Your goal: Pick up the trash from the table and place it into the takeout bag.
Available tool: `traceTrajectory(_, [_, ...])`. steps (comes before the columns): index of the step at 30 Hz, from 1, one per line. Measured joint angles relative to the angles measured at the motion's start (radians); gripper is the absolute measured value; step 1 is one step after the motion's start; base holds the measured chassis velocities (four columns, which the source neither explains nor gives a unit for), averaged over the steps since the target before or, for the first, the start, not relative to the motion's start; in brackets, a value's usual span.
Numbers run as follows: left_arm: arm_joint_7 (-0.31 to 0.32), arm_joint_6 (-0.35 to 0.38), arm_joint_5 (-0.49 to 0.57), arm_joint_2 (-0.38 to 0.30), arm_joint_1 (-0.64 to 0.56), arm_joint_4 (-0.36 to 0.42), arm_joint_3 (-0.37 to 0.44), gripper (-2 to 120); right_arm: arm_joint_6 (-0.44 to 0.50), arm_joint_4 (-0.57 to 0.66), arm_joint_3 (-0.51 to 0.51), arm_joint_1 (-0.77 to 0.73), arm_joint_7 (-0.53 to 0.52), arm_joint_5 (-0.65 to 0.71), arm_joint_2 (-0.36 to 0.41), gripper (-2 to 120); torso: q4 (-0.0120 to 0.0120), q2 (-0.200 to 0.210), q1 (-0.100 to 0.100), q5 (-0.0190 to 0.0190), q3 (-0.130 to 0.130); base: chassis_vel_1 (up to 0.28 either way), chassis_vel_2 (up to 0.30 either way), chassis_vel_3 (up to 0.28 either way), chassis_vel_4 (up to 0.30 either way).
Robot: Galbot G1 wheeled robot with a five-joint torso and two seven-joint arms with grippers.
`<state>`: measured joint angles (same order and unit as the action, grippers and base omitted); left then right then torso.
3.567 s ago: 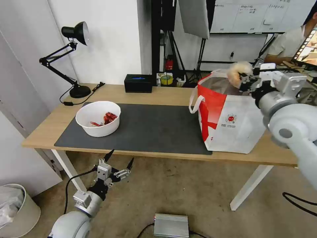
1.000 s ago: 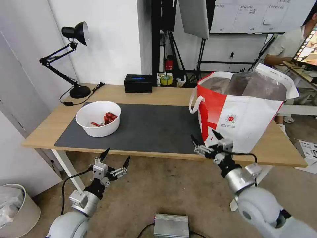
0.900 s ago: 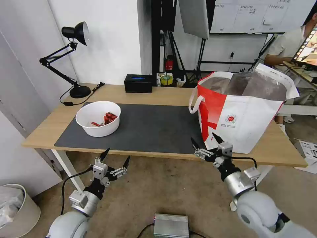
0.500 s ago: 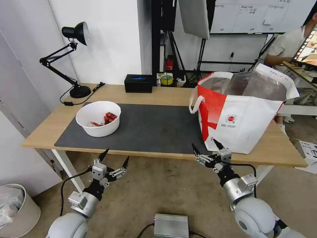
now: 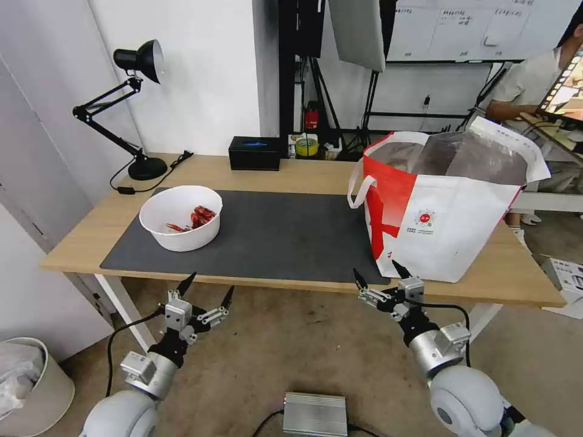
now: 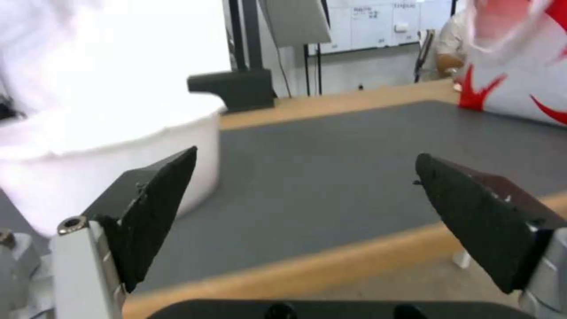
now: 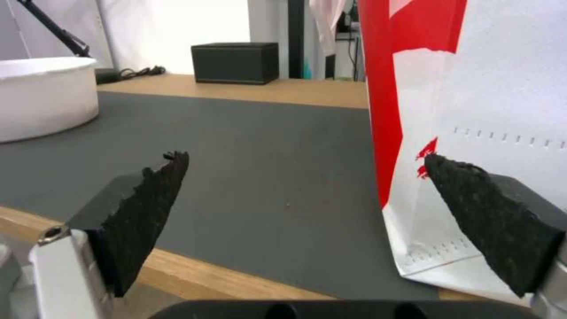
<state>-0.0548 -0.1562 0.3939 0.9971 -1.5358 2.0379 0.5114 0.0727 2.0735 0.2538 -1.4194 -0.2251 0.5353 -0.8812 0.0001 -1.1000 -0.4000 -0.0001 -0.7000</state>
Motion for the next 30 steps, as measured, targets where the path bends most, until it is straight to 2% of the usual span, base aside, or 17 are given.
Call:
traceTrajectory(1, [0.0,0.0,0.0,0.0,0.0,0.0,0.0,100,0.0,0.0,0.0,0.0,0.0,0.0,0.0,100,0.0,0.0,0.0,0.0,0.0,0.0,0.0,0.0,0.0])
traceTrajectory(4, [0.021,0.033,0.052,-0.081,0.058,-0.001,-0.002,100,0.0,0.0,0.0,0.0,0.0,0.0,0.0,100,0.0,0.0,0.0,0.0001,0.0,0.0,0.0,0.0,0.0])
traceTrajectory(10, [0.039,0.053,0.115,-0.156,0.139,-0.04,-0.02,100,-0.001,0.0,0.0,0.001,0.0,0.001,0.0,100,-0.0002,0.0,0.0,-0.0001,0.0,0.0,0.0,0.0,0.0])
traceTrajectory(13, [0.047,0.069,0.173,-0.22,0.174,-0.05,-0.011,100,-0.001,0.0,0.0,0.001,0.0,0.001,0.001,100,-0.0002,0.0,0.0,-0.0001,0.0,0.0,0.0,0.0,0.0])
traceTrajectory(19, [0.068,0.092,0.235,-0.285,0.236,-0.07,-0.001,100,-0.002,0.0,0.0,0.001,0.0,0.002,0.001,100,0.0,0.0,0.0,0.0001,0.0,0.0,0.0,0.0,0.0])
traceTrajectory(25, [0.108,0.16,0.313,-0.373,0.371,-0.114,-0.057,100,-0.002,0.001,0.0,0.002,0.0,0.002,0.001,100,-0.0001,0.0,0.0,0.0001,0.0,0.0,0.0,0.0,0.0])
traceTrajectory(27, [0.113,0.171,0.324,-0.38,0.388,-0.121,-0.067,100,-0.002,0.001,0.0,0.002,0.0,0.002,0.001,100,0.0,0.0,0.0,0.0,0.0,0.0,0.0,0.0,0.0])
traceTrajectory(29, [0.132,0.226,0.374,-0.421,0.46,-0.16,-0.116,100,-0.002,0.001,0.0,0.002,0.0,0.002,0.001,100,-0.0003,0.0,0.0,0.0,0.0,0.0,0.0,0.0,0.0])
traceTrajectory(30, [0.132,0.226,0.374,-0.421,0.46,-0.16,-0.116,100,-0.002,0.001,0.0,0.002,0.0,0.002,0.001,100,-0.0003,0.0,0.0,0.0,0.0,0.0,0.0,0.0,0.0])
